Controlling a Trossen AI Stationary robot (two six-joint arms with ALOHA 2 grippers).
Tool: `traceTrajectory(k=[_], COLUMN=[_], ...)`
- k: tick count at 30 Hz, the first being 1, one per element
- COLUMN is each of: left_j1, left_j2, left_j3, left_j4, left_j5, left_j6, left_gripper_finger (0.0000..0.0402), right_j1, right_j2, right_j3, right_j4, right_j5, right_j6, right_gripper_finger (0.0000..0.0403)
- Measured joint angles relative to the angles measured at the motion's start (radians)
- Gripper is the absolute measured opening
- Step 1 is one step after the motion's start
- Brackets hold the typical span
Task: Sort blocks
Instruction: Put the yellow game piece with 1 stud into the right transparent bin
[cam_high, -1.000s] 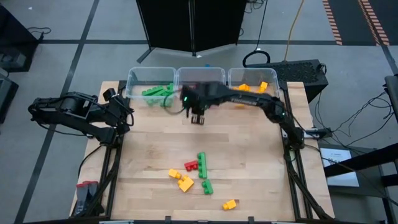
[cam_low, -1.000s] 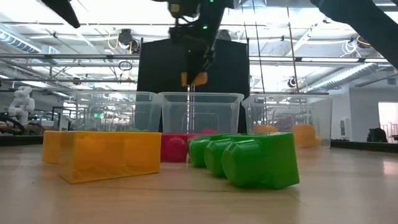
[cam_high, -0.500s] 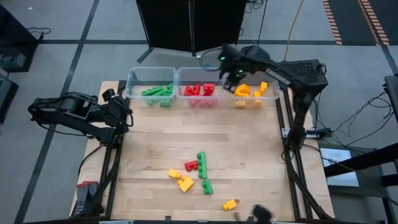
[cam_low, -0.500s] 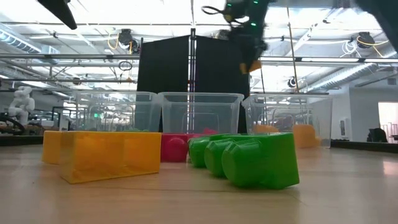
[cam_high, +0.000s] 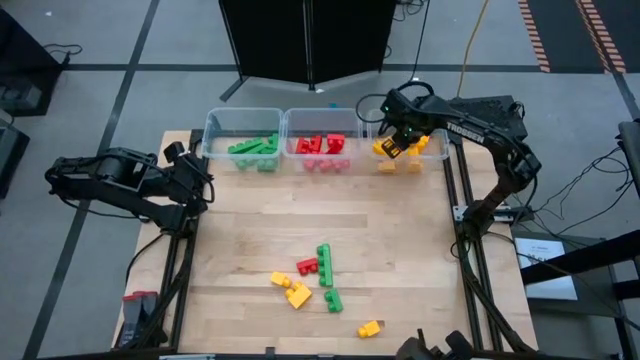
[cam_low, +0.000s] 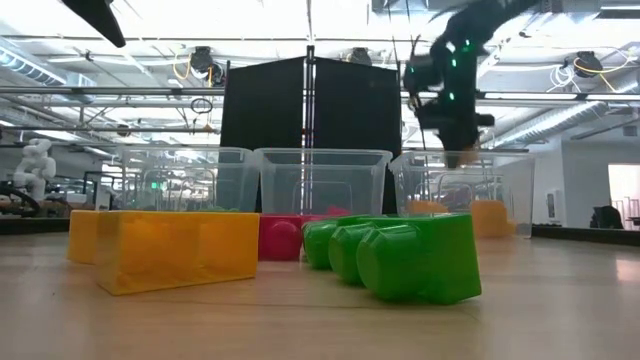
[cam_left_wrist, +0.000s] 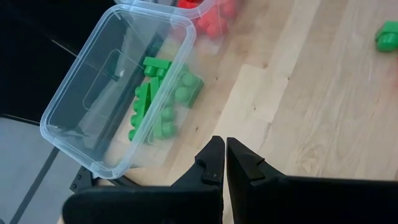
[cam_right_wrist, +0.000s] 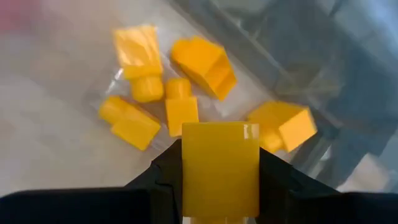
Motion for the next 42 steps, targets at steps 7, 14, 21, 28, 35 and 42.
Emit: traceTrajectory(k=[7, 14, 21, 28, 35, 42], left_j1=[0.000, 0.000, 0.000, 0.000, 0.000, 0.000], left_j2=[0.000, 0.000, 0.000, 0.000, 0.000, 0.000], left_j3=[0.000, 0.000, 0.000, 0.000, 0.000, 0.000], left_j4=[0.012, 0.014, 0.014, 0.014, 0.014, 0.014], left_j5=[-0.001, -0.021, -0.024, -0.024, -0.024, -0.024], left_j6=[-0.003, -0.003, -0.002, 0.001, 0.000, -0.023], left_gripper_finger=[0.0000, 0.0000, 0.0000, 0.0000, 0.0000, 0.0000], right_j1=[-0.049, -0.070, -0.075, -0.074, -0.022, 0.229], right_j2=[0.020, 0.021, 0.021, 0.020, 0.018, 0.016], right_j3=[-0.058, -0.058, -0.002, 0.289, 0.608, 0.713], right_j4=[0.050, 0.050, 0.017, -0.054, -0.076, -0.112], right_j5=[-0.001, -0.017, -0.031, -0.151, -0.444, -0.705], right_j6=[0.075, 0.122, 0.115, 0.072, 0.092, 0.173], right_gripper_finger=[0.0118, 0.0258, 0.0285, 0.0266, 0.0263, 0.0263])
